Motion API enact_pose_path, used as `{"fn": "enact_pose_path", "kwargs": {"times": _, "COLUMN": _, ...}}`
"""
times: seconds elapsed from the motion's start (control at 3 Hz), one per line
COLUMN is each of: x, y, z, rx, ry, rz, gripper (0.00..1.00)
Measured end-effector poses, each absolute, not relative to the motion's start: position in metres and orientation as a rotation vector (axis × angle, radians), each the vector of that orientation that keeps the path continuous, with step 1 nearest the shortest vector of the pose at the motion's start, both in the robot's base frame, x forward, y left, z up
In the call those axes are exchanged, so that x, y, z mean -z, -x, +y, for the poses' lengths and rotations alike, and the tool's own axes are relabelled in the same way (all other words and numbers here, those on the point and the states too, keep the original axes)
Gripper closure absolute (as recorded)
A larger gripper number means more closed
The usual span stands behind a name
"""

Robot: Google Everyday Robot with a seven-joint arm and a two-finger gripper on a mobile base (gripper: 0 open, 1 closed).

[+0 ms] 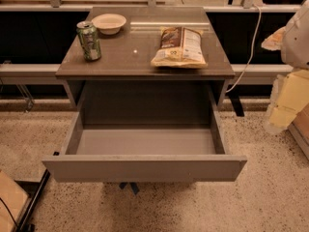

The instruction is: Close top drawer

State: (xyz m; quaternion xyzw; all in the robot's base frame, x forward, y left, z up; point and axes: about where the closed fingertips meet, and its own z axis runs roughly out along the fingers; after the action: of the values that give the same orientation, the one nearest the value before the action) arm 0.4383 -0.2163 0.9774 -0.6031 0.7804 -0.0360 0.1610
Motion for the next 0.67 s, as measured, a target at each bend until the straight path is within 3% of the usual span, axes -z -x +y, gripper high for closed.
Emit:
{"fn": "enact_pose_path", "kwargs": {"times": 0.33, "x": -0.9774, "y": -0.4383, "z": -0.2163, "rx": 0.103, "ry": 1.722, "rz": 2.228, "gripper": 0.00}}
{"fn": "enact_pose_path", "kwargs": {"times": 0.67, "x": -0.9797, "y": -0.4385, "z": -0.2156, "rx": 0.111, "ry": 1.717, "rz": 2.221, "gripper": 0.17}}
